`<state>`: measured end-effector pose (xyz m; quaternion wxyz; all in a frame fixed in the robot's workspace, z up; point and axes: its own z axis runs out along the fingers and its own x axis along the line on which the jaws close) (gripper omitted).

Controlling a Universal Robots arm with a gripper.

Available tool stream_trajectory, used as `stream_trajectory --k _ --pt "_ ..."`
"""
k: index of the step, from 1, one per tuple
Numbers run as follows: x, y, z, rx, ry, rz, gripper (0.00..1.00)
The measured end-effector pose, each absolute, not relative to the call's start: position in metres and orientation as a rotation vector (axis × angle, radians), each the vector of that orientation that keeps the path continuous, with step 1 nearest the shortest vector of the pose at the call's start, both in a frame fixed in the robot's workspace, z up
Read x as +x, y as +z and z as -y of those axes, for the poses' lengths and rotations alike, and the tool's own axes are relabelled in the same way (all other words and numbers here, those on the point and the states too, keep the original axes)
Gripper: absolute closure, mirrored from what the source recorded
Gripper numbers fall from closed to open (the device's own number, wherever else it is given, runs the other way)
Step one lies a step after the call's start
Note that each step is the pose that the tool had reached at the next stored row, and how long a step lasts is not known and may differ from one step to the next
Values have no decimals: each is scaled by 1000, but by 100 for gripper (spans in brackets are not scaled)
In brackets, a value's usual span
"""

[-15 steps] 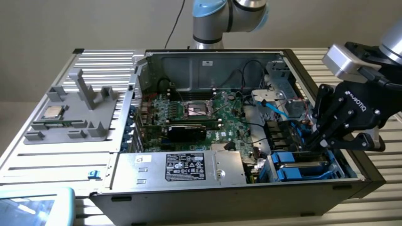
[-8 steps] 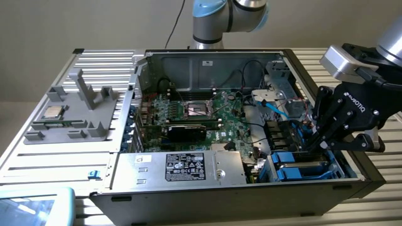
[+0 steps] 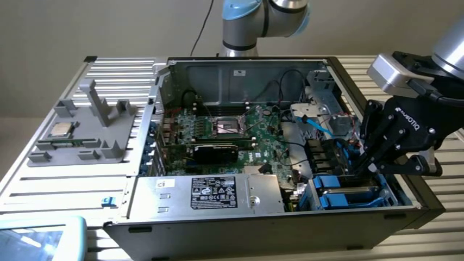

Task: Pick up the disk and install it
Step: 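Insert the first disk wire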

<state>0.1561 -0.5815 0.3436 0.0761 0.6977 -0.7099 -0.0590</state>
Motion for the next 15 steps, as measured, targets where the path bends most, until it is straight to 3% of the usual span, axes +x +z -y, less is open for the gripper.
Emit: stream_trajectory --k 15 --pt "155 341 582 2073 -186 2165 84"
